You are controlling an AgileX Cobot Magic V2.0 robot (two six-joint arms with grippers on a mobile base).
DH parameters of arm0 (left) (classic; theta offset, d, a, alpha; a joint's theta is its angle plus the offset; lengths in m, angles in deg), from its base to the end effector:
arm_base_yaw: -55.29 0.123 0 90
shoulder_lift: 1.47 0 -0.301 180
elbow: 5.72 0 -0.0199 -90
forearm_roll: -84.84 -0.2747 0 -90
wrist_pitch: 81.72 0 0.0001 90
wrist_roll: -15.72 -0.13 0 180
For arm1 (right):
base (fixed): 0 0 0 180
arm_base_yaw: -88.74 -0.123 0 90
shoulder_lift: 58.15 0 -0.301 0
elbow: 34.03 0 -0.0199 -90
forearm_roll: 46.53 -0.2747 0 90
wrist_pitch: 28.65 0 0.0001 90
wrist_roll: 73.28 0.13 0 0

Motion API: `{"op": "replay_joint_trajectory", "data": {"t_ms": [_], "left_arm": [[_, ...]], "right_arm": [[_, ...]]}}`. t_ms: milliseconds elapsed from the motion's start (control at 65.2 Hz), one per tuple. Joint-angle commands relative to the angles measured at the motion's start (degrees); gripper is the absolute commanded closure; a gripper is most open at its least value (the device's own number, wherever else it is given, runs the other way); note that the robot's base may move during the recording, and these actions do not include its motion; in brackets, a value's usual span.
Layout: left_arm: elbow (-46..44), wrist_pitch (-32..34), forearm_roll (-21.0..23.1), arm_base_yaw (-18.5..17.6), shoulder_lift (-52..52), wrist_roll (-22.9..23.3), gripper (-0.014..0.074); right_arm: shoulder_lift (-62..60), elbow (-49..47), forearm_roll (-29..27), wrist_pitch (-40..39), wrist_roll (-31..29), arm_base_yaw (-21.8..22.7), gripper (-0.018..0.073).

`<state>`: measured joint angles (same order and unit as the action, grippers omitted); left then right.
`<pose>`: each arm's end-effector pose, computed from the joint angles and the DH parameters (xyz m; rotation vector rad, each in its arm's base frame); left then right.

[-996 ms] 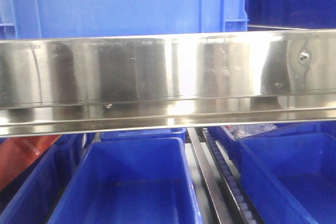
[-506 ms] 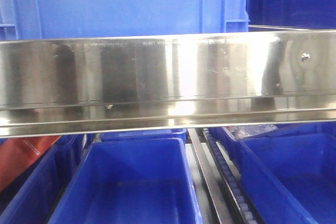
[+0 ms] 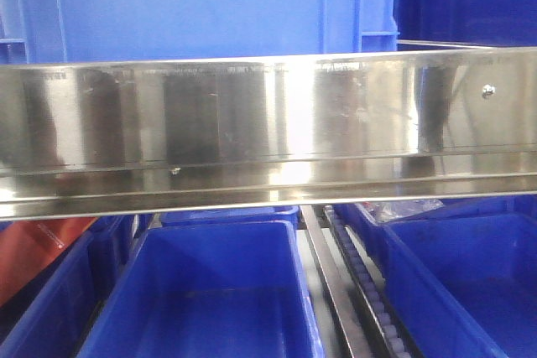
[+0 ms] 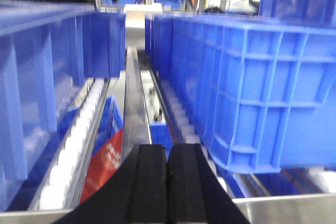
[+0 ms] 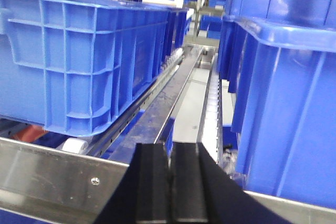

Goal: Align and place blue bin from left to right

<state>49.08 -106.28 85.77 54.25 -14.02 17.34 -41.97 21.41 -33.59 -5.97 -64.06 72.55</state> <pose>0.0819 -0.0024 0.3081 -0.0147 1.6043 -0.0529 0.0939 0.0156 0.3037 -0.2039 1.6249 0.1090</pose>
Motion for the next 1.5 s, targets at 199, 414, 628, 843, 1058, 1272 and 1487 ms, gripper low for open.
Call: {"op": "replay_joint_trajectory", "data": {"t_ms": [199,414,628,843,1058,1272,1487], "left_arm": [[0.04,1.47,0.22,0.00,0.60,0.13,0.0707],[0.04,1.47,0.22,0.00,0.60,0.13,0.0707],[0.17,1.47,0.22,0.24,0.72,0.13,0.0707],[4.80,3.44,0.22,6.39,4.55,0.09,0.0707],[18.35,17.78,0.22,6.99,5.18,0.09,0.0707],[22.83,22.88,-0.30,6.99,5.18,0.09,0.0707],[22.83,23.00,-0.38,6.99,5.18,0.09,0.0707]], "right_arm": [[-0.78,0.18,0.94,-3.19,-0.32,0.22,0.0630],[-0.78,0.18,0.94,-3.19,-0.32,0.22,0.0630],[-0.78,0.18,0.94,-3.19,-0.32,0.22,0.0630],[-0.78,0.18,0.94,-3.19,-0.32,0.22,0.0630],[-0.78,0.18,0.94,-3.33,-0.32,0.22,0.0630],[-0.78,0.18,0.94,-3.44,-0.32,0.22,0.0630],[-0.78,0.18,0.94,-3.44,-0.32,0.22,0.0630]]}}
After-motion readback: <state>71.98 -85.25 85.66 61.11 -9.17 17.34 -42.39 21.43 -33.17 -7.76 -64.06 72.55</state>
